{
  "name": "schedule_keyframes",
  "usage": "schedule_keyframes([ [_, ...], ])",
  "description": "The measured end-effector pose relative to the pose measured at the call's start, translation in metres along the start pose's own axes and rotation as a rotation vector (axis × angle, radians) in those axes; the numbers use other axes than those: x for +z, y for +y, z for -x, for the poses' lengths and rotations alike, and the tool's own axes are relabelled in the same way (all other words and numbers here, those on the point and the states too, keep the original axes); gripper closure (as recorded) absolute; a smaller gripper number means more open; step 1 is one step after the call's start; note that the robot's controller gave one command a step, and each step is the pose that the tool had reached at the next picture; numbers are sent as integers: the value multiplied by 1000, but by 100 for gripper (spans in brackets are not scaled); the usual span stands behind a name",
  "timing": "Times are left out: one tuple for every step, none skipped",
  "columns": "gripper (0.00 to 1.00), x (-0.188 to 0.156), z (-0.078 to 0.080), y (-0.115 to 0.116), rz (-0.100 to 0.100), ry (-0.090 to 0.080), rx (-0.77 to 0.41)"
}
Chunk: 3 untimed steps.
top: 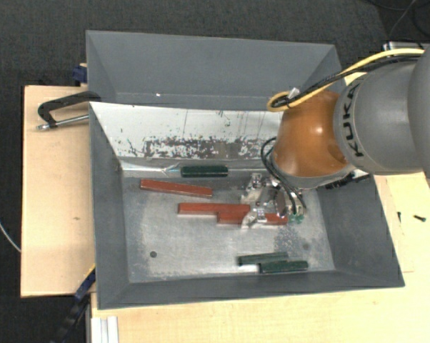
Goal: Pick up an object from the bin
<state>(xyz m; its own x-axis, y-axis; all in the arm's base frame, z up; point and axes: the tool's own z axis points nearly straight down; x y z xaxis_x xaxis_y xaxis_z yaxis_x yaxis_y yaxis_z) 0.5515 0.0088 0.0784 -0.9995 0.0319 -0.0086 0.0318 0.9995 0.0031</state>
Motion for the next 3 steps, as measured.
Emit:
schedule_keyframes([
  [0,3,2,-1,-1,-11,2],
  [100,0,0,0,0,0,0],
  [0,3,1,-1,-1,-11,2],
])
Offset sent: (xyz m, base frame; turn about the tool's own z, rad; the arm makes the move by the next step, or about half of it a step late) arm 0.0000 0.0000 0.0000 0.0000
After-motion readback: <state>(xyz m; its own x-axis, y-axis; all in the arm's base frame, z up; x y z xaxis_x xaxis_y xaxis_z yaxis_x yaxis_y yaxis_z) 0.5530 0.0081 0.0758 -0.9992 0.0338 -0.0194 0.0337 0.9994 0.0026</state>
